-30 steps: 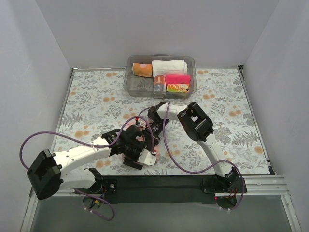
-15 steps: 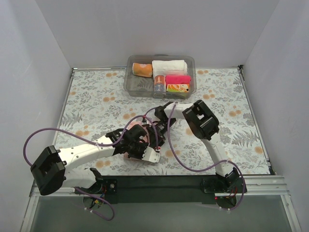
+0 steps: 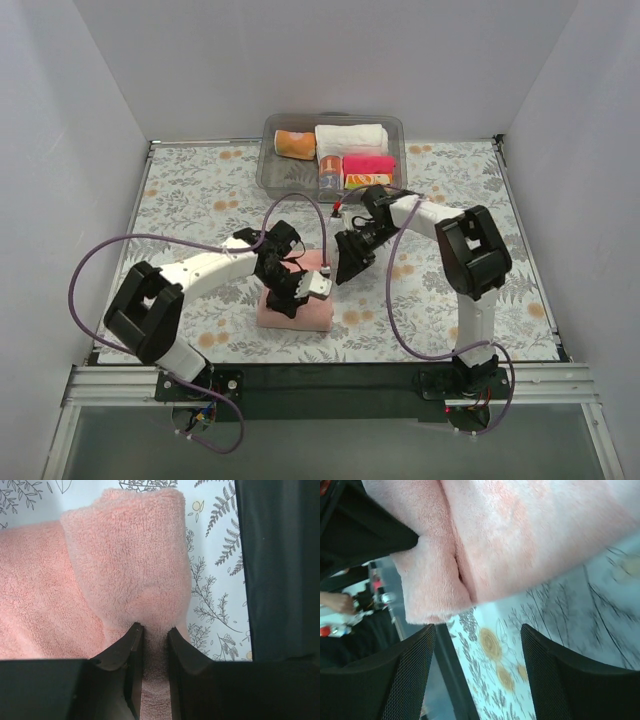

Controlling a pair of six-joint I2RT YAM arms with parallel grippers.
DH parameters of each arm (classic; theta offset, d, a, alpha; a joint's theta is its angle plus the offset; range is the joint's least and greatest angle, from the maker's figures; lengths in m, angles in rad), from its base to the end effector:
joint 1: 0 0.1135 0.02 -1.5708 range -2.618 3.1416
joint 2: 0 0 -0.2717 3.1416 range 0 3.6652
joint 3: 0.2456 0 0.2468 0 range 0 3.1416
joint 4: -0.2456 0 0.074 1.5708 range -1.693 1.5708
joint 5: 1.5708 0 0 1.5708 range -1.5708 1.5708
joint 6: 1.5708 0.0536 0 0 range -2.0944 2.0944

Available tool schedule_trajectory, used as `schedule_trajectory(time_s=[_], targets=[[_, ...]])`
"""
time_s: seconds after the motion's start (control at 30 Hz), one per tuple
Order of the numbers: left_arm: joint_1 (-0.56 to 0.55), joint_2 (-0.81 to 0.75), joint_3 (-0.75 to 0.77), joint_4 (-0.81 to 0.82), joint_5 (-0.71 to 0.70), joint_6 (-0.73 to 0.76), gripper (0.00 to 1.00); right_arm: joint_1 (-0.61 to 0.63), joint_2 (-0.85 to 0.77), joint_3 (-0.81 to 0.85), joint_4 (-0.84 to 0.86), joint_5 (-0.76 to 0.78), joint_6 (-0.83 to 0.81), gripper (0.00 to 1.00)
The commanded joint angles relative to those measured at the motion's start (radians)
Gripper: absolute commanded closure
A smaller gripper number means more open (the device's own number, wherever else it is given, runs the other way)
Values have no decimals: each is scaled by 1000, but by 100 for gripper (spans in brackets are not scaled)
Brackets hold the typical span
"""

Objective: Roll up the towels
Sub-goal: Roll the towel

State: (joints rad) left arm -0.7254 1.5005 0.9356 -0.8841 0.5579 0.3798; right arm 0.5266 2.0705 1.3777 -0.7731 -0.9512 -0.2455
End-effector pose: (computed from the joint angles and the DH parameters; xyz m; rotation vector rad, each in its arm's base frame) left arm 0.1680 -0.1869 0.1885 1.6165 2.5216 -0.8764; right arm 0.3098 0.2306 0.1407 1.1074 -2.5267 -1.4266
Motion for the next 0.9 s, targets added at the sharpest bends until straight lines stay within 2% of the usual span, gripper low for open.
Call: schedule_trajectory(time_s=[0.0,0.23,0.4,0.6,0.73,0.87], targets=[[69,120,32,-210,142,43,100,-59,-171,-46,87,66,-31,37],[156,297,183,-248,165,110,100,-74,-409,-157,173,248,-98,37],[179,326,209,-214,131,122,100,-73,-552,-201,236,425,-126,37],[187,346,204,-184,129,110,100,-50,-693,-282,299,482,-175,33],[188,362,209,-173,129,107,100,25,-734,-345,317,545,-213,31],[190,365,212,-171,123,108,100,81,-785,-387,346,594,-238,21]])
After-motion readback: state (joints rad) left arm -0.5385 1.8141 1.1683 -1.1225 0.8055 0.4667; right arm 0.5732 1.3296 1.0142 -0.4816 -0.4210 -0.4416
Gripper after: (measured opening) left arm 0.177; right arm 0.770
